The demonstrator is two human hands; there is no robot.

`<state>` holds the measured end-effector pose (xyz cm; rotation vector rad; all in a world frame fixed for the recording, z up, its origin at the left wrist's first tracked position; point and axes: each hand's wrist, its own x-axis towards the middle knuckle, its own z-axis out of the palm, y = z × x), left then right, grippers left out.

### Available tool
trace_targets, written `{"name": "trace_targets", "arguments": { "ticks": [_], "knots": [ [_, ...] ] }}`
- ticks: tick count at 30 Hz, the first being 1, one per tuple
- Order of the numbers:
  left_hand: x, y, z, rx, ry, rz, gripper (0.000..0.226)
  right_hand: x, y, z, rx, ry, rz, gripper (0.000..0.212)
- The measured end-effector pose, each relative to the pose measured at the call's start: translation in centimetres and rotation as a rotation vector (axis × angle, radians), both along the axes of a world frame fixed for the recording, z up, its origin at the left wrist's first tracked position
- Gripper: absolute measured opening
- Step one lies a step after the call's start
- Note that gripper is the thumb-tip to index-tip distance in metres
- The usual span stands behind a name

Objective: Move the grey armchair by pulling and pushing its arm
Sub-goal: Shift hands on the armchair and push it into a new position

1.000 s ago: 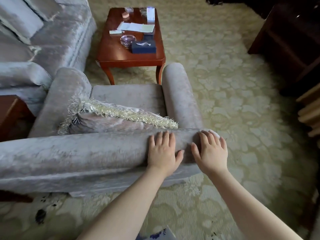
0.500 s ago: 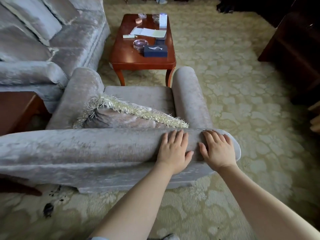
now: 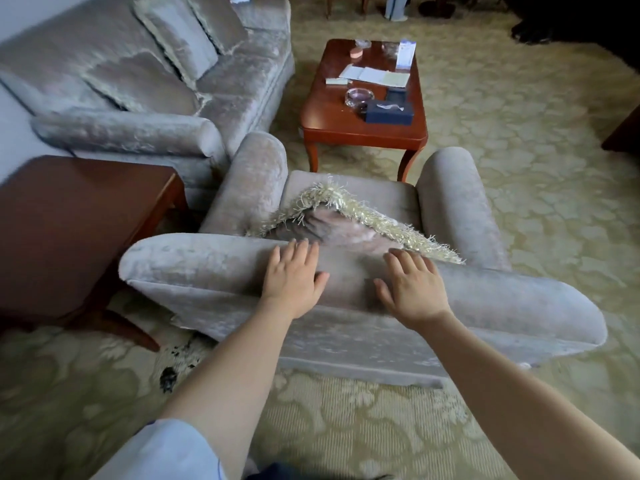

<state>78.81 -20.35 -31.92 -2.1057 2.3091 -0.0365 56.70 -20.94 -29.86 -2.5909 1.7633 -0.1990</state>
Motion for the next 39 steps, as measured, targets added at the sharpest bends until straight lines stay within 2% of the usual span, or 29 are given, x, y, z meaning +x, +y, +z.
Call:
{"name": "trace_targets", "arguments": {
  "ticks": [5,9,12,17,27,34,39],
  "knots": [
    [11.8,1.4,0.4,-0.026,-0.059,0.087,0.064,15.4,-0.8,-0.3,0.001,-0.088,0.133,0.04],
    [20.8,1.6,0.0,-0.056,-0.026,0.176,0.062,27.6,-1.0,-1.0,0.057,-0.145,0.15,0.037],
    [24.3,1.1,-0.9,-0.06,0.015,0.149,0.061,32.4,-0.6,-2.1,0.1,-0.131,0.094,0.04],
    [26.1,-0.8,-2.0,-0.218,0.126,0.066,0.058,34.1,-2.4,-2.7,0.016,-0.088,0.005,0.042],
    [25.7,0.5,-0.9,-0.089,0.158,0.097,0.059,34.0,-1.2,-2.4,0.022,-0.108,0.025,0.046],
    [25.2,1.0,-1.4,-0.164,0.194,0.118,0.057,33.6,-0.5,-2.9,-0.01,-0.114,0.021,0.048],
    [26.1,-0.2,-2.7,-0.258,0.174,0.06,0.054,34.0,-2.2,-3.9,-0.073,-0.114,0.005,0.04]
  ]
}}
